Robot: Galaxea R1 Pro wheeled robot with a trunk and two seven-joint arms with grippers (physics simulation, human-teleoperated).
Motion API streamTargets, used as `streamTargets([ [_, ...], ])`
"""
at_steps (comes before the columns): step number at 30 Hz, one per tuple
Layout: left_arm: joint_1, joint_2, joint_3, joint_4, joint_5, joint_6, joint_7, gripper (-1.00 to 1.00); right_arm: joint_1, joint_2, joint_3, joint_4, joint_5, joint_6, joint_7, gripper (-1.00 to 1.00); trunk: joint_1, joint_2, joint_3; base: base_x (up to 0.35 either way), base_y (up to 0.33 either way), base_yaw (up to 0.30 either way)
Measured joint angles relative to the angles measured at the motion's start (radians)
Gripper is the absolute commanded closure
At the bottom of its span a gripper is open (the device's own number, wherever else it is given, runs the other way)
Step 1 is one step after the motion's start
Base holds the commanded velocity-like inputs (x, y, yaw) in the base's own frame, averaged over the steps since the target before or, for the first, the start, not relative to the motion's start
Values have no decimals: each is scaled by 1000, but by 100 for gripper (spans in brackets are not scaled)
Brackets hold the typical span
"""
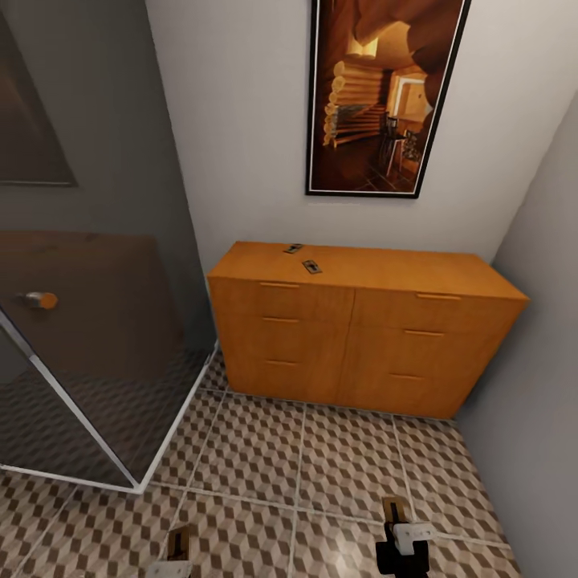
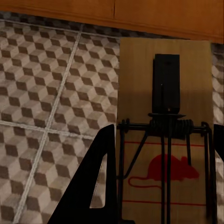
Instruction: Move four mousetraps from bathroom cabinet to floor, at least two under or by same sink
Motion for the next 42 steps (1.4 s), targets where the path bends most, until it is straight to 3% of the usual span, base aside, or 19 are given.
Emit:
streamTargets([
  [42,0,-1,0,0,0,0,0,100,0,0,0,2,0,0,-1,100,0,0,0,0,0,257],
])
